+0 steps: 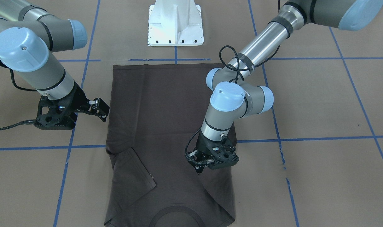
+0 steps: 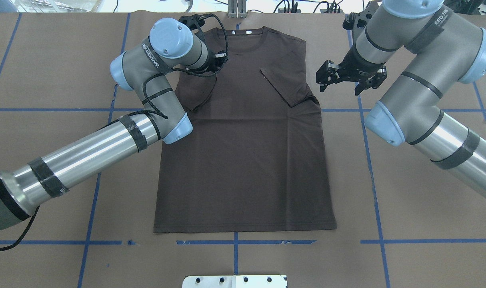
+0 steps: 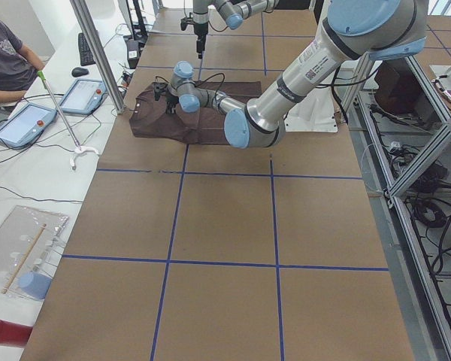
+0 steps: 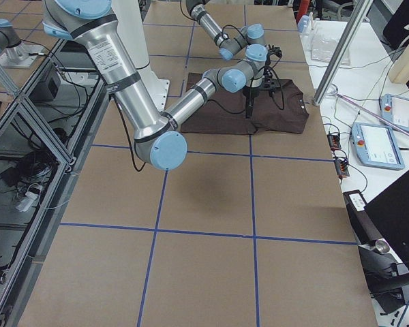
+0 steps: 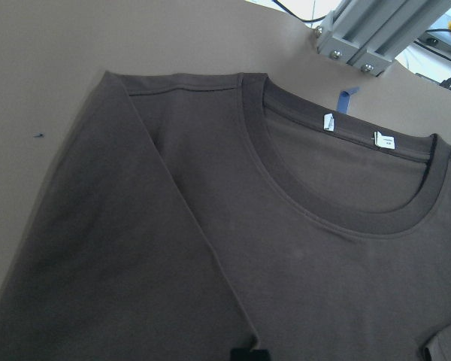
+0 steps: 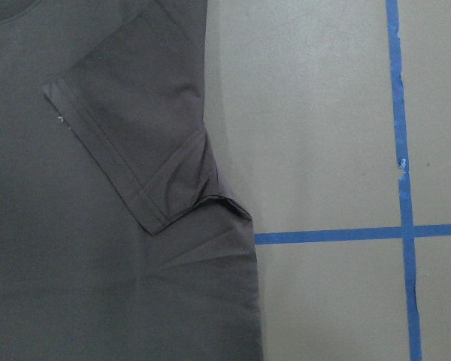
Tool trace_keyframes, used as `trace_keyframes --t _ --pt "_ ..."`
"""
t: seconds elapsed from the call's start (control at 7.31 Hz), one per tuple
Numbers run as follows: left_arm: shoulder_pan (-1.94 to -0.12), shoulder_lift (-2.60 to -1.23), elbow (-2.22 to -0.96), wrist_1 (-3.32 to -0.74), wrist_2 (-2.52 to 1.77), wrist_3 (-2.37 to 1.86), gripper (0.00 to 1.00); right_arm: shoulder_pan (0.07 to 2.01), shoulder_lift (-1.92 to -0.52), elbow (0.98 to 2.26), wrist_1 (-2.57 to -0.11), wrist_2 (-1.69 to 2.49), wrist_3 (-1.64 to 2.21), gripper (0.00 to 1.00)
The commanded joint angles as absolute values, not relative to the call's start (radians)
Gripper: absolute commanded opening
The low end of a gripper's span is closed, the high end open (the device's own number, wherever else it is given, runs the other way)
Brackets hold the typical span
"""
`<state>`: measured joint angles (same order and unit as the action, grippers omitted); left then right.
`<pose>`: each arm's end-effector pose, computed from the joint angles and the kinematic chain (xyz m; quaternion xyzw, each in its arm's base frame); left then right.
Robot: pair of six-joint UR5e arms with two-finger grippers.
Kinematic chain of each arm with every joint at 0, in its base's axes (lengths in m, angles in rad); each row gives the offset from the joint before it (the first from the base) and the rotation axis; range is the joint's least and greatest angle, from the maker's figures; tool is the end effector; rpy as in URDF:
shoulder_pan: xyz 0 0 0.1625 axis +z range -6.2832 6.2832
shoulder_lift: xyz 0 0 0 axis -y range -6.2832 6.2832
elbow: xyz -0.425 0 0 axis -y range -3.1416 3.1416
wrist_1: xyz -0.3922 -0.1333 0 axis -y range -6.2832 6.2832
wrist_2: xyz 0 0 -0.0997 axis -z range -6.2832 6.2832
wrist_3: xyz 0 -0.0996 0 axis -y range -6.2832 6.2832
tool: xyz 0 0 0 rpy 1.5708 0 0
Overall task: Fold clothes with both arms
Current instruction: 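Fold the sleeve nearest the left gripper inward onto the shirt body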
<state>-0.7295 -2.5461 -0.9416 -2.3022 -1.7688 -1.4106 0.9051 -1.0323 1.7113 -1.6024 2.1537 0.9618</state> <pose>0.5609 -0.6540 0.2263 0.1431 0.4974 -0.1912 0.8340 -0.3415 -0.5619 0.2872 0.0112 -0.4085 0.0436 0.9116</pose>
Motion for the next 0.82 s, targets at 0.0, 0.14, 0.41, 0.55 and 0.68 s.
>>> trace_keyframes --t 0.0,0.14,0.41,0.55,0.68 --pt "-0.727 -2.546 -0.968 -2.309 -1.775 -1.407 1.00 0.904 -1.034 1.710 -1.598 2.154 0.962 1.00" --pt "-0.732 -2.536 -1.006 -2.298 -1.785 -1.372 1.00 0.902 -1.040 1.716 -1.598 2.154 0.965 1.00" --pt "-0.732 -2.356 -1.249 -2.226 -1.922 -1.342 1.00 0.841 -1.125 1.809 -1.507 2.108 1.072 1.00" --pt "-0.735 -2.282 -1.393 -2.110 -1.925 -1.275 1.00 0.794 -1.235 1.904 -1.468 2.074 1.128 1.00" --pt "-0.736 -2.196 -1.569 -1.992 -1.927 -1.206 1.00 0.735 -1.308 1.972 -1.433 2.012 1.222 1.00"
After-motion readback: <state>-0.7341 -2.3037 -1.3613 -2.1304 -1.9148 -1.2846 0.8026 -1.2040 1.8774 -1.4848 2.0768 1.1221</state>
